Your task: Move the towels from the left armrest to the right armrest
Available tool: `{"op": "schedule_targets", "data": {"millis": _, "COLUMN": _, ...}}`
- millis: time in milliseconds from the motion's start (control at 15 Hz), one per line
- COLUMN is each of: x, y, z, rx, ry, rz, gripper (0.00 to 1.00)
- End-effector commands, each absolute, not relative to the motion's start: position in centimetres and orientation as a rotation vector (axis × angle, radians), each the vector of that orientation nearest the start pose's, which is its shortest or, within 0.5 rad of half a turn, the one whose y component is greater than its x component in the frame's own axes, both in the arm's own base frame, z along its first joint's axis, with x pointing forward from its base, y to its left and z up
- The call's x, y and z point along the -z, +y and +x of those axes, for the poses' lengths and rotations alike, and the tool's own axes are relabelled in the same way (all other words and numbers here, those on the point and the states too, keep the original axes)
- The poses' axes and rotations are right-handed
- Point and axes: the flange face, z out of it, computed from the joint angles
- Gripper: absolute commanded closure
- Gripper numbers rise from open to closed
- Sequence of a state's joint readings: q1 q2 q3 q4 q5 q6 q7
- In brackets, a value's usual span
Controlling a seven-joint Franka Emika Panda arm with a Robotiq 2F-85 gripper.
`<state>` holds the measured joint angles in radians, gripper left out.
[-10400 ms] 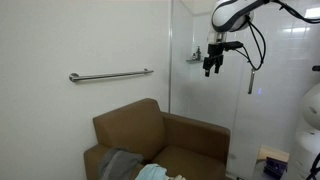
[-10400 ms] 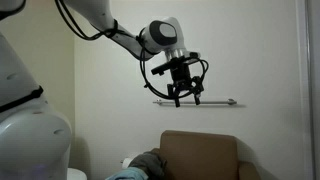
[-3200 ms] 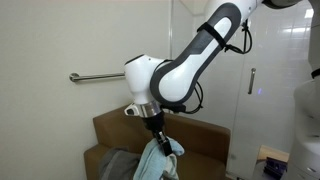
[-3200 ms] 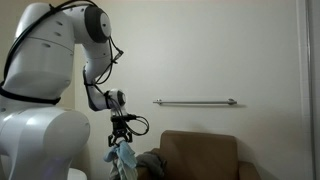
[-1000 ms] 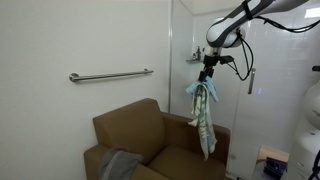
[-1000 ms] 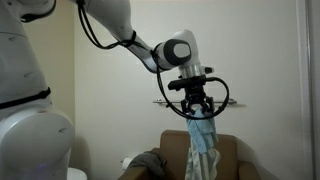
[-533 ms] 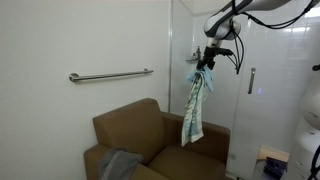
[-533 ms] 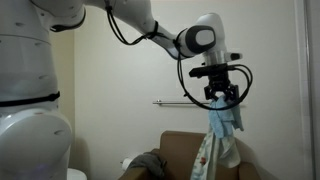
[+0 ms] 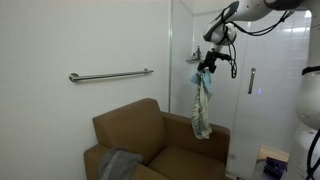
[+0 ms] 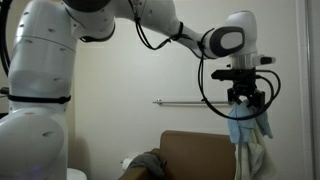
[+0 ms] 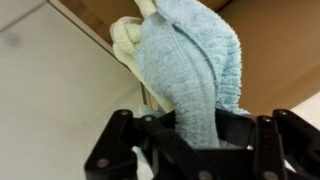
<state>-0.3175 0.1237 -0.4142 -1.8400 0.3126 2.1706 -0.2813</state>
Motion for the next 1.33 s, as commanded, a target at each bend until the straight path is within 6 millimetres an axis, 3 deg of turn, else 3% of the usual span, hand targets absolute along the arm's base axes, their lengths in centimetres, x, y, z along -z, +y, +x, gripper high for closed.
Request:
{"op": "schedule_targets", "data": {"millis": 0, "x": -43.6, "y": -41.2, "z": 48.1, "rx": 0.461, "ry": 0.972, "rz": -2.854, "gripper": 0.97}}
{"op": "schedule_targets", "data": {"millis": 333, "x": -36.4, "y": -43.8, "z": 48.7, "rx": 0.401, "ry": 1.092, "rz": -2.839, "gripper": 0.97}}
{"op": "schedule_targets", "data": {"millis": 467, "x": -33.6, "y": -44.0, "z": 49.0, "rx": 0.34, "ry": 1.099, "rz": -2.847, "gripper": 0.97}}
{"op": "schedule_targets", "data": {"millis": 667, "x": -30.5, "y": -44.0, "z": 49.4, "rx": 0.29, "ry": 1.143, "rz": -2.85, "gripper": 0.97}}
{"op": "schedule_targets", "data": {"millis": 1067, "x": -23.2, "y": -41.9, "z": 51.5, "rx": 0.135, "ry": 1.192, "rz": -2.809, "gripper": 0.97}}
{"op": "schedule_targets", "data": {"millis": 1267, "x": -21.0, "y": -44.2, "z": 51.1, "rx": 0.064, "ry": 1.352, "rz": -2.726, "gripper": 0.97}}
